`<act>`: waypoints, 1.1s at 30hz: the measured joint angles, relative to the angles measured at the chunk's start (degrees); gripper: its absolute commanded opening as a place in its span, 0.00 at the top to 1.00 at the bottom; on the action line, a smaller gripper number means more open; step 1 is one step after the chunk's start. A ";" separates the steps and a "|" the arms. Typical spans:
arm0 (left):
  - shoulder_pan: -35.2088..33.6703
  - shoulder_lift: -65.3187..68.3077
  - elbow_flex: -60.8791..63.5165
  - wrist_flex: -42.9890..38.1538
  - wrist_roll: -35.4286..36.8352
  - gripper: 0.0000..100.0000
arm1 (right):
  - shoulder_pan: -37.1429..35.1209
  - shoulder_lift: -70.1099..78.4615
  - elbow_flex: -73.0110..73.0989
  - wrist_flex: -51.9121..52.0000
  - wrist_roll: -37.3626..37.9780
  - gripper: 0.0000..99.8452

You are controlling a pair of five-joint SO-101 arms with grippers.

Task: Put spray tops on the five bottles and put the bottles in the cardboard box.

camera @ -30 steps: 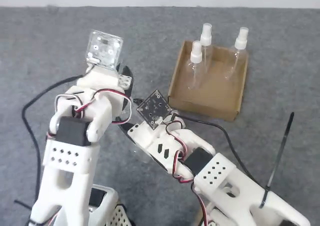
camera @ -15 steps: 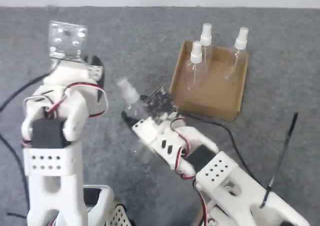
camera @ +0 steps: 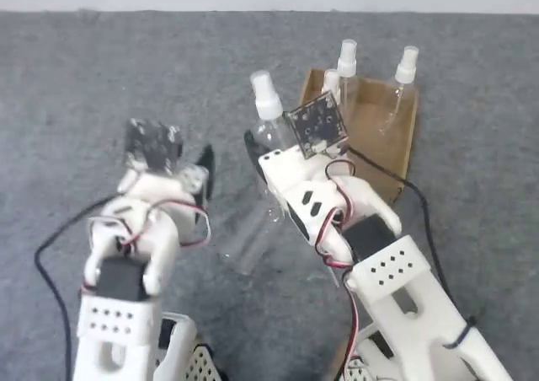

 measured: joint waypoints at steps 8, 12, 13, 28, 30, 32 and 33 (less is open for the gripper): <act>5.80 -13.63 10.90 -0.26 0.18 0.69 | -0.26 11.96 -14.33 5.98 0.00 0.99; 6.24 -16.88 13.19 -0.26 0.26 0.69 | -3.52 16.70 -19.16 9.85 0.00 0.99; 6.24 -17.23 13.36 -0.26 0.26 0.69 | -4.66 16.88 -20.13 10.90 0.00 0.99; 6.42 -17.85 14.24 -0.26 0.26 0.69 | -8.18 11.34 -24.09 24.88 0.00 0.99; 6.42 -17.85 14.24 -0.26 0.26 0.69 | -8.18 11.08 -24.09 24.97 0.00 0.99; 6.42 -17.85 14.24 -0.26 0.26 0.69 | -8.18 11.08 -24.09 24.97 0.00 0.99; 6.42 -17.85 14.24 -0.26 0.26 0.69 | -8.09 11.08 -24.09 24.97 0.00 0.99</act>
